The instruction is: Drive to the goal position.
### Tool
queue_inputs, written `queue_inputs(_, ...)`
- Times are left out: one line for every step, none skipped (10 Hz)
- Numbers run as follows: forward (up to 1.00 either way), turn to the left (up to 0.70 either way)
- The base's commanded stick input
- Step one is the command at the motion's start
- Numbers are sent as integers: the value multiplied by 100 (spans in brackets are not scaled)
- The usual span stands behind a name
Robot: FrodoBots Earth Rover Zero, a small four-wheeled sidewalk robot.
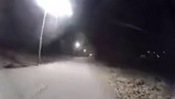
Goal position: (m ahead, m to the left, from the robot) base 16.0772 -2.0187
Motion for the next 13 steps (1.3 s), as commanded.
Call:
queue_inputs(100,11)
queue_inputs(100,39)
queue_inputs(100,19)
queue_inputs(100,6)
queue_inputs(100,1)
queue_inputs(100,38)
queue_inputs(100,29)
queue_inputs(100,0)
queue_inputs(100,0)
queue_inputs(100,4)
queue_inputs(100,38)
queue_inputs(100,17)
queue_inputs(100,0)
